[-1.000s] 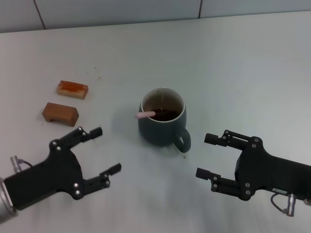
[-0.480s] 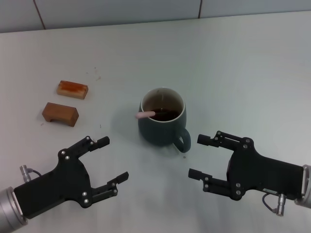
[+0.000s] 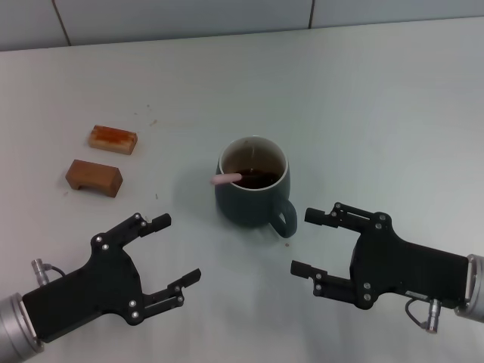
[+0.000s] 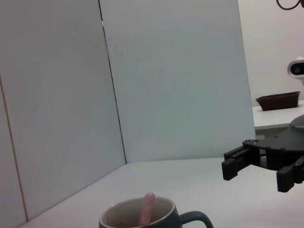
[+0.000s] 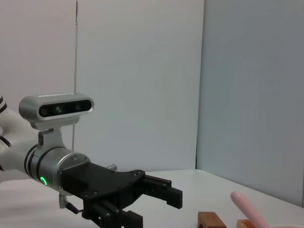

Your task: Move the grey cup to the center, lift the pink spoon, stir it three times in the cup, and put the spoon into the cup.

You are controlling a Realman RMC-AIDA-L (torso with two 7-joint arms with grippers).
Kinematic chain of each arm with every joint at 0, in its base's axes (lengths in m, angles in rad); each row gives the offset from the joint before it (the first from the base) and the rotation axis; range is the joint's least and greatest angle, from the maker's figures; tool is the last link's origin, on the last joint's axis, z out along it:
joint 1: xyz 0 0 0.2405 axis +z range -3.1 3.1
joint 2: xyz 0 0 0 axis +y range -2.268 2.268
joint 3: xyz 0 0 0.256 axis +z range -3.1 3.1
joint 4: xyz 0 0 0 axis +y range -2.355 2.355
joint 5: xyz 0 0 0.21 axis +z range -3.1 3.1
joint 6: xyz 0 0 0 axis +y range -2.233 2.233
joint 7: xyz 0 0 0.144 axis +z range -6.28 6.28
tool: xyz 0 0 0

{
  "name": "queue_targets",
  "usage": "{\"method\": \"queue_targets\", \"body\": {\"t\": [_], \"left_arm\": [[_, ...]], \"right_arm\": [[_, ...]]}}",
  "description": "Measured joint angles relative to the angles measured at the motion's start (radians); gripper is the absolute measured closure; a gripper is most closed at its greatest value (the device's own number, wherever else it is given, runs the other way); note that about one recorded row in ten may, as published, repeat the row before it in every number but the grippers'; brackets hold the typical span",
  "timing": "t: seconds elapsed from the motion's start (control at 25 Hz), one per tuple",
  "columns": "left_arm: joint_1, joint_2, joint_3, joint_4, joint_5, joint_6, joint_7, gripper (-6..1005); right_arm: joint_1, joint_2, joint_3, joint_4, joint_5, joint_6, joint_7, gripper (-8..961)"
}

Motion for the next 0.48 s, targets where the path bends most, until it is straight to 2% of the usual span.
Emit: {"method": "queue_targets", "body": {"t": [0.48], "left_arm": [[0.002, 0.000, 0.000, -0.003, -0.013, -0.001, 0.001, 191]], "right_arm": [[0.040, 0.002, 0.011, 0.060, 0.006, 0.025, -0.014, 245]]}}
